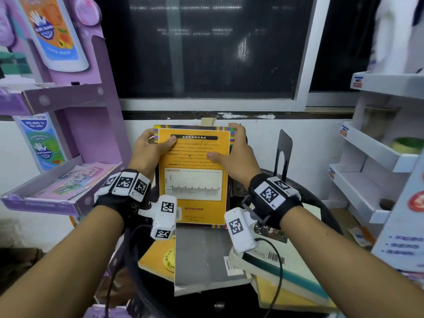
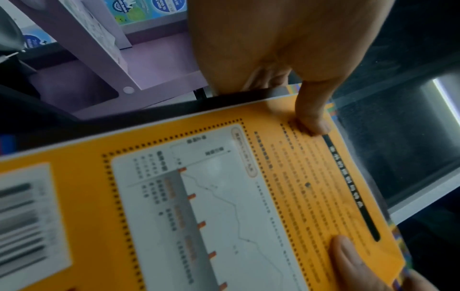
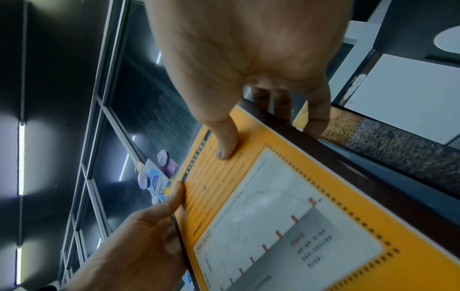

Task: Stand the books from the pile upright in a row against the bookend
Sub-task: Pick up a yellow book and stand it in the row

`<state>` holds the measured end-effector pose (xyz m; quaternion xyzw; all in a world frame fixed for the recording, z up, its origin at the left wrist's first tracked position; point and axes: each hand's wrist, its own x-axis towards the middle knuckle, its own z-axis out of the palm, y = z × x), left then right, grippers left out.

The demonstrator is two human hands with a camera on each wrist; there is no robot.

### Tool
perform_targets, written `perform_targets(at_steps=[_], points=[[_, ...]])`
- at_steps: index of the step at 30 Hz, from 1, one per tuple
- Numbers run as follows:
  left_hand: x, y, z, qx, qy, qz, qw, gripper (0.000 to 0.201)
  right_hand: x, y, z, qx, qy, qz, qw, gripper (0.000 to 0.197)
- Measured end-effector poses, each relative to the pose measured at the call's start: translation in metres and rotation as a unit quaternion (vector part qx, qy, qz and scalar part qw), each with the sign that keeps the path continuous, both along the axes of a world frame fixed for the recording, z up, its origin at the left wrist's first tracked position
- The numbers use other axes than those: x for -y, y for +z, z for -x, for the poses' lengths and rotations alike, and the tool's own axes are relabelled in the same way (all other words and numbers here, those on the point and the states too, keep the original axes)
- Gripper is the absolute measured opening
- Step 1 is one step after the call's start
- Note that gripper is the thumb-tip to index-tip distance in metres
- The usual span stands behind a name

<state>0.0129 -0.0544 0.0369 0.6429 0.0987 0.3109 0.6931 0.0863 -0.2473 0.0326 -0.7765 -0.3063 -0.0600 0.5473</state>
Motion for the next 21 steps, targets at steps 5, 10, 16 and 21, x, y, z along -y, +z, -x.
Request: perform_targets(at_steps=[5,10,16,21], points=[[0.004,-0.007,0.005,0.022,-0.021,-0.018,0.999,0.038,0.009,-0.008,-0.003,0.027,0.018,-0.022,0.999,0.075],[0.008,-0.006,0.007,0.045,-0.026,-0.023,0.998,0.028,0.012,-0.001,-0.005,0.026,0.038,-0.014,0.999,0.063],[0.005,-0.009,0.006,0.074,-0.019,-0.011,0.997,0.018,0.014,0.015,-0.004,0.030,0.072,-0.002,0.997,0.042],[0.004,-0.007,0.005,0.093,-0.037,-0.011,0.995,0.014,0.024,0.034,-0.003,0.022,0.120,0.048,0.991,0.033]])
